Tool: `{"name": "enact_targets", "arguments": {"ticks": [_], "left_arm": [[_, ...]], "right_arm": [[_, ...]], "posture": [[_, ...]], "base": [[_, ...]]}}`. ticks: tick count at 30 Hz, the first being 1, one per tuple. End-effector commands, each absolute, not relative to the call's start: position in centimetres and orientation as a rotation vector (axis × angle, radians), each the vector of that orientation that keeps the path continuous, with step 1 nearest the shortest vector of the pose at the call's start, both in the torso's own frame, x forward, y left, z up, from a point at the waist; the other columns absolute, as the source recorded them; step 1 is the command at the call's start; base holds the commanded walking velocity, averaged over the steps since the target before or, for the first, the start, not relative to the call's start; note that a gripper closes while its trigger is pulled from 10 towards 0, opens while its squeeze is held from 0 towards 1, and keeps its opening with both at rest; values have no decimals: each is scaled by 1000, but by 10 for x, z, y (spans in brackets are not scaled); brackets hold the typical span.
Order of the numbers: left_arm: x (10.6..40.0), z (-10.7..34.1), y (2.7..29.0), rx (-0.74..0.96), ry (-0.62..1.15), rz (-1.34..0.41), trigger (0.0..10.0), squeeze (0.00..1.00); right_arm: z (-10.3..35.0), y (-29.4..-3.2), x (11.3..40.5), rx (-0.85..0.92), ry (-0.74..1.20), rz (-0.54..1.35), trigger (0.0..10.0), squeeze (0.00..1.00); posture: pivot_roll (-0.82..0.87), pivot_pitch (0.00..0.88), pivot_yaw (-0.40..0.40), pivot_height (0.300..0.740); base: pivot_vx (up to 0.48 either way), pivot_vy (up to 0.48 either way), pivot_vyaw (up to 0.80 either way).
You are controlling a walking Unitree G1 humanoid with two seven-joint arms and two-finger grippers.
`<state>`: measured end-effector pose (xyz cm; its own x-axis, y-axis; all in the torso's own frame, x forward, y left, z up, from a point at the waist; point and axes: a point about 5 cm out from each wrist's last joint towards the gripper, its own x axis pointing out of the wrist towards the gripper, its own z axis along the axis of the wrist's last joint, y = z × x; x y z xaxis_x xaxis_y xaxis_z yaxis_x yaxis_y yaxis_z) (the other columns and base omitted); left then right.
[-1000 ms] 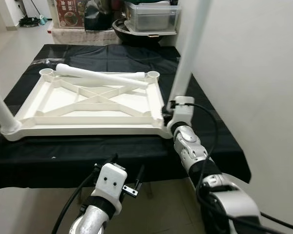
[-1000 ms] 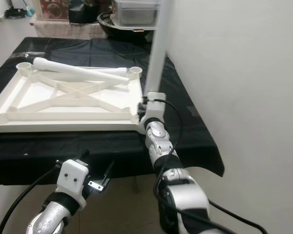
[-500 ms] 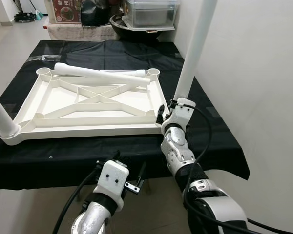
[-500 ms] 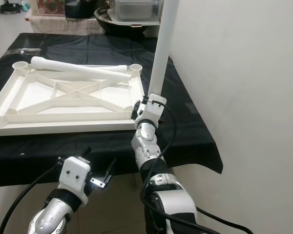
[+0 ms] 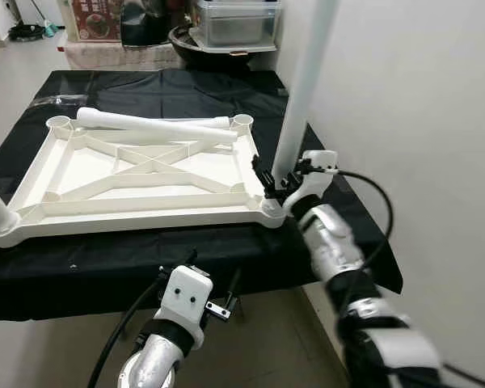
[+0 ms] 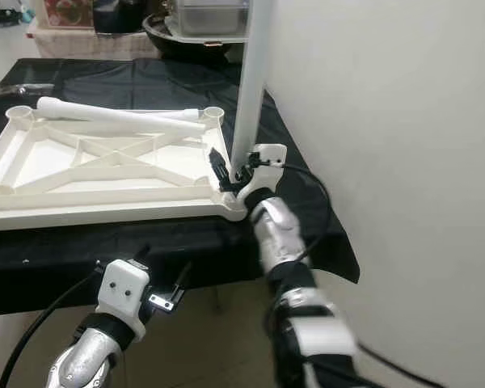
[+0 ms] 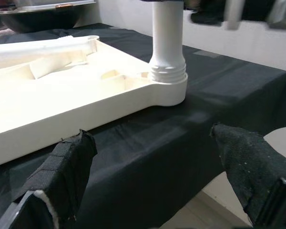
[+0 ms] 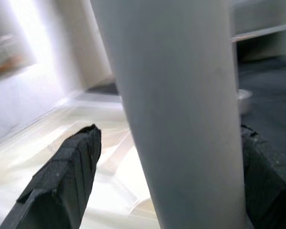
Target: Building children table
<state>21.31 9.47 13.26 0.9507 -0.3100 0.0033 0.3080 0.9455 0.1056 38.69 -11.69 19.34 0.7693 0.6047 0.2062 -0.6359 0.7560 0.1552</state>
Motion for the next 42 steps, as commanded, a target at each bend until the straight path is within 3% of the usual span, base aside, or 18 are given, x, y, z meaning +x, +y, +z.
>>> {"name": "enact_targets", "arguments": {"ticks": [1,3,4,5,7,14,15,24,25,26,28,32,33,34,36,38,40,42], "left_arm": [[212,128,93,97,-3,-324,10000,0],[212,128,93,97,-3,-324,10000,0],[212,128,93,98,-4,-323,10000,0],[212,128,93,98,-4,-323,10000,0],[212,128,93,99,-4,-321,10000,0],[211,129,93,99,-6,-320,10000,0],[211,130,93,98,-5,-319,10000,0],[211,130,92,97,-5,-320,10000,0],[212,129,93,98,-4,-320,10000,0],[212,129,93,98,-4,-320,10000,0],[212,129,93,98,-4,-320,10000,0],[213,128,93,99,-3,-322,10000,0],[213,128,93,99,-3,-322,10000,0],[213,128,93,100,-3,-322,10000,0],[213,128,93,100,-3,-322,10000,0],[214,128,93,101,-3,-323,10000,0],[214,128,93,101,-3,-323,10000,0],[214,128,93,102,-2,-325,10000,0]], "right_arm": [[188,-98,381,197,-67,916,10000,0],[188,-98,381,197,-67,916,10000,0],[184,-93,376,138,-2,1078,10000,0],[184,-93,376,138,-2,1078,10000,0],[177,-82,366,50,108,1314,10000,0],[169,-72,360,-32,181,1430,10000,0],[168,-69,360,-48,188,1421,0,0],[176,-70,371,-62,105,1251,0,0],[180,-80,384,-30,58,1002,0,0],[181,-84,389,-13,52,905,0,0],[181,-84,389,-13,52,905,0,0],[173,-111,401,36,59,387,0,0],[173,-111,401,36,59,387,0,0],[169,-121,403,75,71,219,0,0],[169,-121,403,75,71,219,0,0],[162,-134,399,142,64,-86,0,0],[162,-134,399,142,64,-86,0,0],[152,-131,391,256,73,-317,0,0]], "posture": [[120,87,-93,740],[120,87,-93,740],[130,90,-97,740],[130,90,-97,740],[138,93,-100,740],[144,98,-103,740],[144,102,-102,740],[141,101,-101,740],[132,99,-98,740],[132,99,-98,740],[132,99,-98,740],[127,98,-94,740],[127,98,-94,740],[126,99,-94,740],[126,99,-94,740],[125,97,-93,740],[125,97,-93,740],[128,97,-95,740]], "base": [[0,0,0],[0,0,0],[0,0,0],[0,0,0],[0,0,0],[0,0,0],[0,0,0],[0,0,0],[0,0,0],[0,0,0],[0,0,0],[0,0,0],[0,0,0],[0,0,0],[0,0,0],[0,0,0],[0,0,0],[0,0,0]]}}
